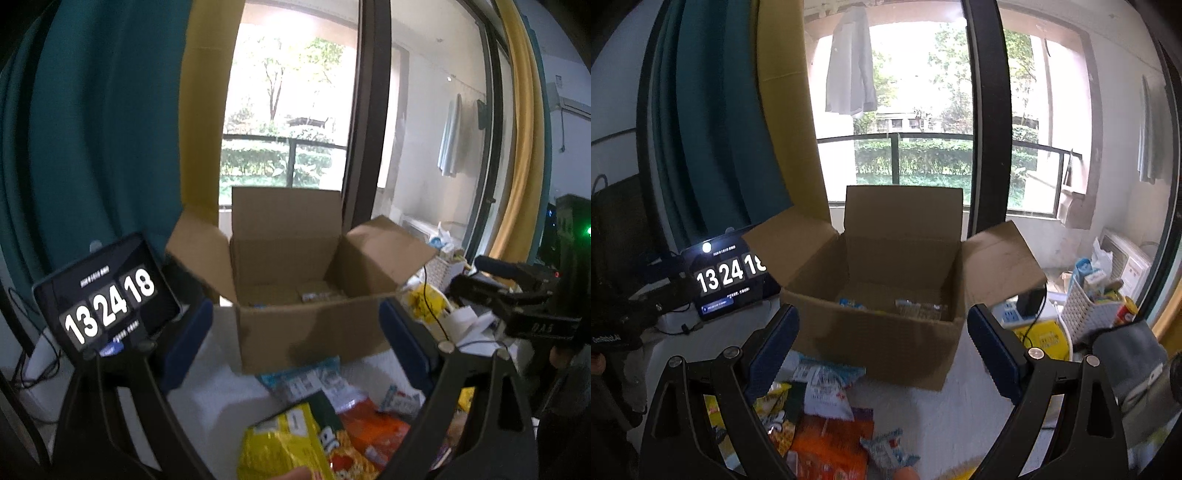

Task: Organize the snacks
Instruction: 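Withdraw both tools from the box back to the snack pile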

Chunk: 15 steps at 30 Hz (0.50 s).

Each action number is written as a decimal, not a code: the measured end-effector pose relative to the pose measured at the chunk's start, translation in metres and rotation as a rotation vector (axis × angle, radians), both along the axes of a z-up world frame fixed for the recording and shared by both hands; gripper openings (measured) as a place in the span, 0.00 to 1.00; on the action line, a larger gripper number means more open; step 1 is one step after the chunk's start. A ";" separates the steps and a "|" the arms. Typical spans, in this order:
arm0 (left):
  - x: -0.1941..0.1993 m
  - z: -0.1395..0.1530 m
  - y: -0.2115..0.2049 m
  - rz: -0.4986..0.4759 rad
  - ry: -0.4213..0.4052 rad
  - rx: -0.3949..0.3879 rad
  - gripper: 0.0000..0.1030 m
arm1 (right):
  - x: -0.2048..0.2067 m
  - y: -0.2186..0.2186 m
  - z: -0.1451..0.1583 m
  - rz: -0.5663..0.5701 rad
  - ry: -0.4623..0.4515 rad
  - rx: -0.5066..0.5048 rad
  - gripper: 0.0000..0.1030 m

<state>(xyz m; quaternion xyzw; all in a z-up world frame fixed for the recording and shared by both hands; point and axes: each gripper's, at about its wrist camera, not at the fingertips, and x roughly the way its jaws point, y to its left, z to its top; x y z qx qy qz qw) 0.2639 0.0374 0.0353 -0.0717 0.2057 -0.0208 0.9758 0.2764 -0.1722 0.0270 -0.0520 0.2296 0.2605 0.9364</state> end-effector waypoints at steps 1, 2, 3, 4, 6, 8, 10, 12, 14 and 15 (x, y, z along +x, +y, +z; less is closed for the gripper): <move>-0.002 -0.004 -0.001 0.000 0.008 -0.003 0.90 | -0.002 -0.002 -0.001 0.000 0.004 -0.001 0.91; -0.004 -0.007 -0.001 0.001 0.015 -0.007 0.90 | -0.006 -0.004 -0.004 0.000 0.008 -0.005 0.91; -0.007 -0.012 0.000 0.003 0.027 -0.013 0.90 | -0.010 -0.007 -0.007 0.000 0.011 -0.009 0.91; -0.009 -0.016 0.000 0.004 0.036 -0.018 0.90 | -0.013 -0.008 -0.009 -0.004 0.014 -0.010 0.91; -0.013 -0.026 -0.001 0.010 0.060 -0.029 0.90 | -0.018 -0.015 -0.017 -0.015 0.025 -0.013 0.91; -0.017 -0.033 -0.001 0.011 0.078 -0.034 0.90 | -0.021 -0.021 -0.024 -0.029 0.041 -0.012 0.91; -0.022 -0.043 -0.001 0.016 0.103 -0.045 0.90 | -0.023 -0.027 -0.033 -0.043 0.052 -0.008 0.91; -0.024 -0.052 0.000 0.017 0.128 -0.056 0.90 | -0.025 -0.032 -0.041 -0.050 0.072 -0.006 0.91; -0.024 -0.061 0.001 0.040 0.163 -0.070 0.90 | -0.028 -0.037 -0.050 -0.056 0.093 -0.003 0.91; -0.024 -0.066 0.003 0.047 0.181 -0.081 0.90 | -0.028 -0.039 -0.053 -0.058 0.099 -0.004 0.91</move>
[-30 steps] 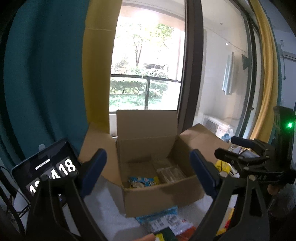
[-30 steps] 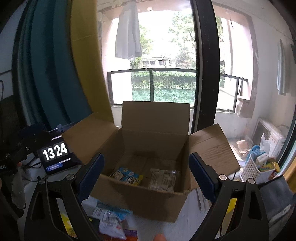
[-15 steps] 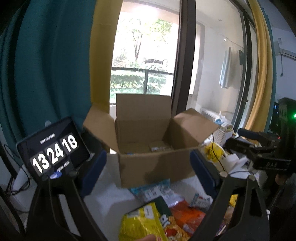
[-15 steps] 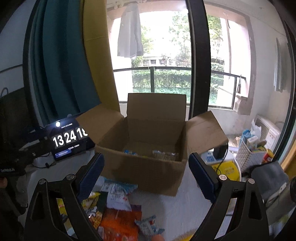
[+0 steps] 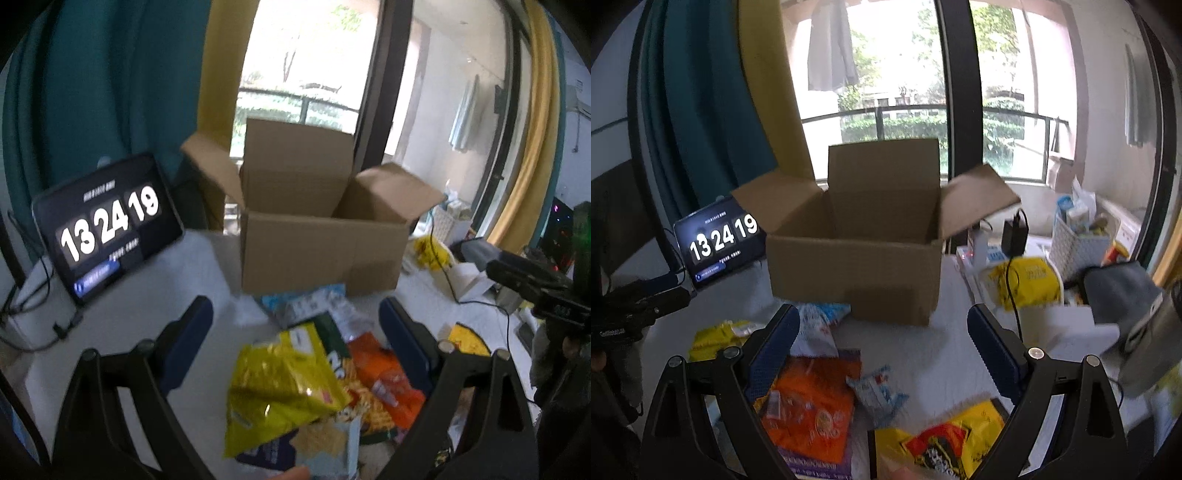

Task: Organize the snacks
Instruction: 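Withdraw both tools from the box back to the snack pile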

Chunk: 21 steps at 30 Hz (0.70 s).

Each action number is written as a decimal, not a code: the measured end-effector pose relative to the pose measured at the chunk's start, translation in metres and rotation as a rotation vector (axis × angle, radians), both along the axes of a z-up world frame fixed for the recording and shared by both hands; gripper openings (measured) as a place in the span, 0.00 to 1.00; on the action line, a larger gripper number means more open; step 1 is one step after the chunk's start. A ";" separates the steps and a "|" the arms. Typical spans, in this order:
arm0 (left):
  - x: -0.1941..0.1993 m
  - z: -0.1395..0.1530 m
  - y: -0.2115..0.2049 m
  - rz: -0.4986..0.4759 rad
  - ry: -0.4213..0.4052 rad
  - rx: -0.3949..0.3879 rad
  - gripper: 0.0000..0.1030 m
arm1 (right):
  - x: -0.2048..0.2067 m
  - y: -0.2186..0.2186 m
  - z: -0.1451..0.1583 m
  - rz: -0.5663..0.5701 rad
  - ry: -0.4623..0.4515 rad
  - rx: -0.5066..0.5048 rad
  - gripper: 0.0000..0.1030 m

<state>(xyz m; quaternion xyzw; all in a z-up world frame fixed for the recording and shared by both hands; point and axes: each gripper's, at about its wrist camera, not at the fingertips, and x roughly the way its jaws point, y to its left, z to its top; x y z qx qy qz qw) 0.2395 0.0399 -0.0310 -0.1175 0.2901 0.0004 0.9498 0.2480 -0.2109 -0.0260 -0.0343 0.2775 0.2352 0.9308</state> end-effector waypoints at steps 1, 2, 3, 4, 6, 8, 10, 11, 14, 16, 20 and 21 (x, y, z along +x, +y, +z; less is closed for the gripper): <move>0.000 -0.004 0.001 0.003 0.012 -0.008 0.90 | -0.001 -0.001 -0.004 0.000 0.009 -0.001 0.91; 0.000 -0.008 0.002 0.005 0.022 -0.016 0.90 | -0.001 -0.003 -0.008 0.000 0.018 -0.001 0.91; 0.001 -0.012 0.003 0.010 0.033 -0.023 0.90 | -0.002 -0.004 -0.011 -0.001 0.026 0.000 0.91; 0.001 -0.016 0.004 0.019 0.047 -0.029 0.90 | -0.002 -0.006 -0.014 -0.004 0.034 0.001 0.91; 0.002 -0.025 0.005 0.029 0.070 -0.038 0.90 | -0.002 -0.009 -0.022 -0.010 0.053 0.005 0.91; 0.003 -0.032 0.004 0.034 0.087 -0.043 0.90 | -0.003 -0.012 -0.029 -0.015 0.070 0.010 0.91; 0.003 -0.038 0.002 0.025 0.099 -0.047 0.90 | -0.004 -0.015 -0.039 -0.017 0.092 0.014 0.91; 0.001 -0.039 0.000 0.019 0.101 -0.049 0.90 | -0.005 -0.016 -0.043 -0.020 0.100 0.015 0.91; -0.008 -0.037 -0.010 -0.020 0.078 -0.033 0.90 | -0.007 -0.023 -0.055 -0.030 0.133 0.022 0.91; -0.010 -0.038 -0.018 -0.050 0.081 -0.001 0.90 | -0.010 -0.026 -0.062 -0.036 0.146 0.025 0.91; 0.000 -0.057 -0.024 -0.052 0.178 0.063 0.90 | -0.018 -0.032 -0.072 -0.040 0.166 0.026 0.91; 0.002 -0.061 -0.023 -0.032 0.199 0.085 0.90 | -0.020 -0.034 -0.074 -0.035 0.169 0.024 0.91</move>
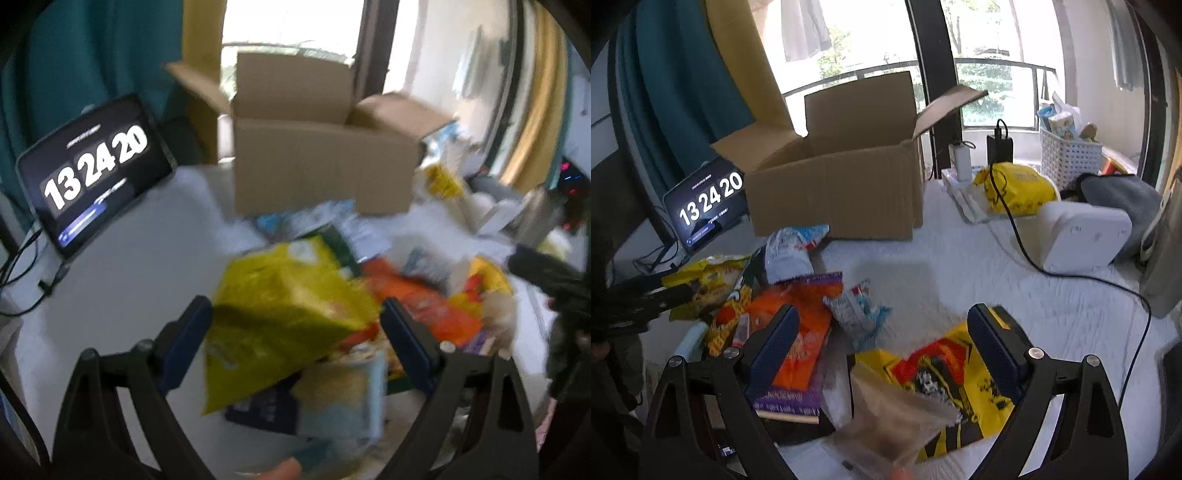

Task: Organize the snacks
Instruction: 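Withdraw both tools from the box back to the snack pile, then grasp the yellow chip bag with left tool while right grasps white paper pouch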

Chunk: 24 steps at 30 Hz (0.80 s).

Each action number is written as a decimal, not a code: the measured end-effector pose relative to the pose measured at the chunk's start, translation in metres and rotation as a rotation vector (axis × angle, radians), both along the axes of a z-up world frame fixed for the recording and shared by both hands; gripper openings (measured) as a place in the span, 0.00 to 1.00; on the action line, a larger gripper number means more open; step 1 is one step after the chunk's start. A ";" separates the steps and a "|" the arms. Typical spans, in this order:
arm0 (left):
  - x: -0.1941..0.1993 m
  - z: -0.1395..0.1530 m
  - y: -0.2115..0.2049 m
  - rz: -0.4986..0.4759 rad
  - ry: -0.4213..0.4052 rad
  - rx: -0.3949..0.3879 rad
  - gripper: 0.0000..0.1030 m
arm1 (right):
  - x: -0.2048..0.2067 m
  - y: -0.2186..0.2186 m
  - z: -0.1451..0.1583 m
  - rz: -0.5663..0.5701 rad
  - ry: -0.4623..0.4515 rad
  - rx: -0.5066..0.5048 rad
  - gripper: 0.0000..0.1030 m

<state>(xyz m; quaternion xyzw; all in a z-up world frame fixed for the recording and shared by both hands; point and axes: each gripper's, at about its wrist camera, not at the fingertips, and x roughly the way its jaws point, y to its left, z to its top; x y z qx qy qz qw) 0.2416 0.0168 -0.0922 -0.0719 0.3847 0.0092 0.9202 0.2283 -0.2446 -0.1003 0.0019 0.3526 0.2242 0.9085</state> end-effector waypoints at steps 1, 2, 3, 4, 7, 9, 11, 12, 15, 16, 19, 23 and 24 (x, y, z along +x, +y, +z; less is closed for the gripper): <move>0.002 -0.003 0.000 0.013 0.009 0.028 0.90 | -0.002 -0.001 -0.003 0.003 0.003 -0.005 0.91; 0.003 -0.004 0.001 0.021 0.013 0.047 0.90 | -0.003 -0.002 -0.006 0.004 0.007 -0.011 0.91; 0.004 -0.005 0.003 0.030 0.011 0.061 0.90 | -0.004 -0.004 -0.009 0.005 0.014 -0.017 0.91; 0.005 -0.006 0.005 0.034 0.011 0.064 0.90 | -0.005 -0.005 -0.013 0.008 0.024 -0.018 0.91; 0.008 -0.007 0.011 0.027 0.011 0.062 0.90 | -0.009 -0.007 -0.022 0.014 0.061 -0.020 0.91; 0.010 -0.009 0.018 0.041 0.023 0.056 0.90 | -0.012 -0.007 -0.029 0.020 0.082 -0.027 0.91; 0.012 -0.013 0.027 0.060 0.035 0.032 0.90 | -0.016 -0.006 -0.037 0.023 0.098 -0.047 0.91; 0.013 -0.015 0.030 0.063 0.040 0.026 0.90 | -0.018 -0.005 -0.040 0.022 0.105 -0.056 0.91; 0.013 -0.020 0.038 0.068 0.054 0.002 0.90 | -0.022 -0.004 -0.051 0.017 0.123 -0.087 0.91; 0.013 -0.022 0.040 0.066 0.055 -0.003 0.90 | -0.023 -0.004 -0.054 0.014 0.127 -0.105 0.91; 0.012 -0.023 0.041 0.061 0.049 -0.012 0.86 | -0.025 -0.005 -0.063 0.004 0.157 -0.129 0.84; 0.012 -0.029 0.046 0.055 0.064 -0.043 0.68 | -0.029 -0.011 -0.060 0.012 0.161 -0.101 0.67; 0.012 -0.030 0.047 0.050 0.059 -0.050 0.67 | -0.031 -0.011 -0.058 0.015 0.159 -0.102 0.62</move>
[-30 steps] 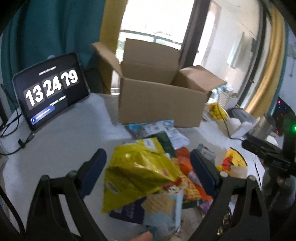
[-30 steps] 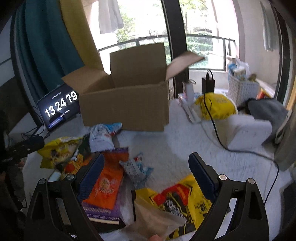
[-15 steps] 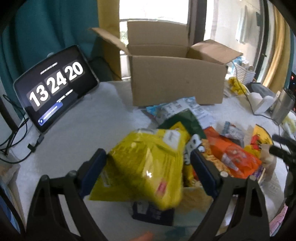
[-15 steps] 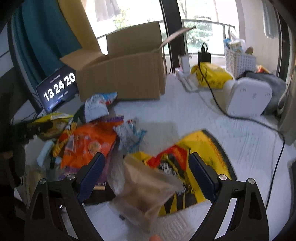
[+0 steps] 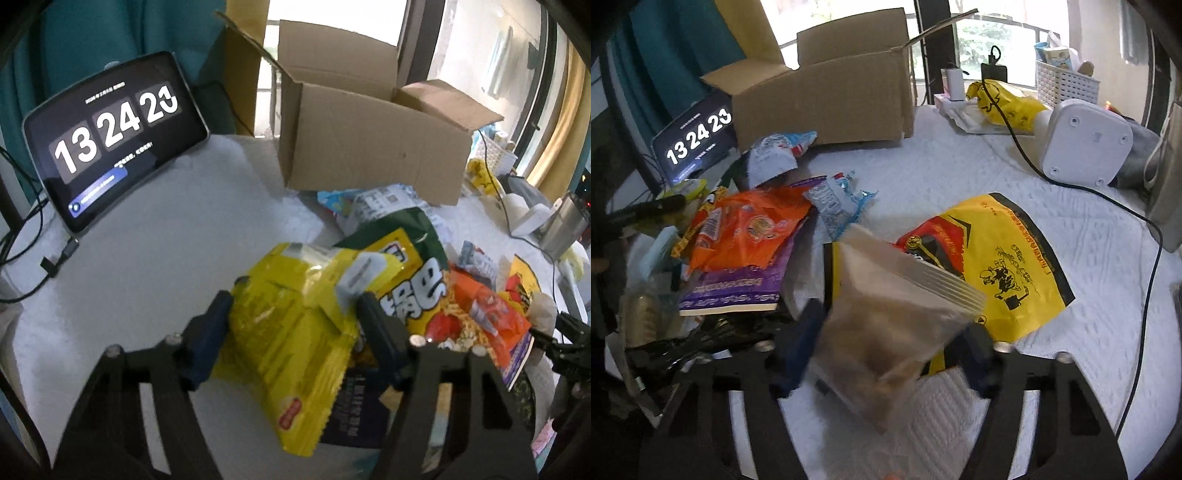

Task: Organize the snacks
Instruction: 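Grasp the yellow chip bag with left tool while right grasps white paper pouch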

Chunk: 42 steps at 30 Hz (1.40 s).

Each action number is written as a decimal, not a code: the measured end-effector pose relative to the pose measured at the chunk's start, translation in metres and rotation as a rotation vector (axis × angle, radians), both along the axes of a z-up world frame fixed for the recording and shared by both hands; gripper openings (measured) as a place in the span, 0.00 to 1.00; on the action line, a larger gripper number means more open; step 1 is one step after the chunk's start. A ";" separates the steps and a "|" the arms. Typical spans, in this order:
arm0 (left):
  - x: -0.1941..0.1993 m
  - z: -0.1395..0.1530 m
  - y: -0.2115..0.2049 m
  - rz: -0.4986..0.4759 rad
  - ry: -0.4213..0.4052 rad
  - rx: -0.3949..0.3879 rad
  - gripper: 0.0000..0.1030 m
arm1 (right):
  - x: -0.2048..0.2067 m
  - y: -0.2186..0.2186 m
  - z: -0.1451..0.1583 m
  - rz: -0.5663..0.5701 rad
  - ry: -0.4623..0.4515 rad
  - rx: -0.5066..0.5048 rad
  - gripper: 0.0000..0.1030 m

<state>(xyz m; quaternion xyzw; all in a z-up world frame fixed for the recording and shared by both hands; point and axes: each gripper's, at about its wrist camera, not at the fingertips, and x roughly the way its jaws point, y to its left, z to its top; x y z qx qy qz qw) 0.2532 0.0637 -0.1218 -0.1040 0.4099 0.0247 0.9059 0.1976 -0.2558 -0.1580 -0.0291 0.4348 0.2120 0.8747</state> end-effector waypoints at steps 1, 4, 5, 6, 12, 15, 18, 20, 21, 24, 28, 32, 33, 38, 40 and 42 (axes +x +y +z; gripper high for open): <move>-0.001 0.000 0.001 -0.003 -0.002 -0.003 0.65 | -0.001 0.000 0.001 0.002 0.001 -0.005 0.56; -0.002 0.000 0.004 -0.006 -0.009 -0.016 0.60 | -0.003 -0.001 0.004 0.012 0.001 -0.003 0.47; -0.002 0.000 0.006 -0.004 -0.012 -0.024 0.58 | -0.003 -0.002 0.006 0.012 0.000 0.001 0.46; -0.003 0.000 0.008 -0.005 -0.014 -0.032 0.58 | -0.003 -0.002 0.008 0.011 -0.004 0.003 0.45; -0.010 0.004 0.014 -0.014 -0.032 -0.063 0.53 | -0.005 -0.004 0.030 0.005 -0.053 -0.001 0.43; -0.014 0.009 0.017 -0.015 -0.051 -0.071 0.53 | -0.004 -0.001 0.043 0.009 -0.082 0.000 0.43; -0.017 0.015 0.019 -0.015 -0.070 -0.079 0.52 | -0.002 0.002 0.053 0.014 -0.106 0.003 0.43; -0.020 0.020 0.021 -0.018 -0.085 -0.083 0.52 | -0.001 0.004 0.061 0.018 -0.121 0.008 0.43; -0.022 0.024 0.022 -0.019 -0.096 -0.086 0.52 | -0.001 0.005 0.065 0.020 -0.130 0.012 0.43; -0.025 0.036 0.023 -0.018 -0.123 -0.085 0.52 | 0.001 0.009 0.075 0.027 -0.155 0.023 0.43; -0.028 0.050 0.026 -0.013 -0.160 -0.080 0.52 | 0.003 0.016 0.084 0.042 -0.178 0.033 0.43; -0.030 0.064 0.026 -0.010 -0.190 -0.076 0.52 | 0.005 0.022 0.094 0.056 -0.202 0.040 0.43; -0.031 0.067 0.026 -0.010 -0.198 -0.076 0.52 | 0.006 0.024 0.097 0.061 -0.210 0.042 0.43; -0.032 0.081 0.023 -0.012 -0.229 -0.068 0.52 | 0.010 0.029 0.108 0.075 -0.239 0.049 0.43; -0.032 0.087 0.021 -0.015 -0.241 -0.061 0.52 | 0.012 0.030 0.112 0.083 -0.250 0.055 0.43; -0.031 0.093 0.019 -0.019 -0.254 -0.052 0.52 | 0.014 0.032 0.117 0.091 -0.264 0.058 0.43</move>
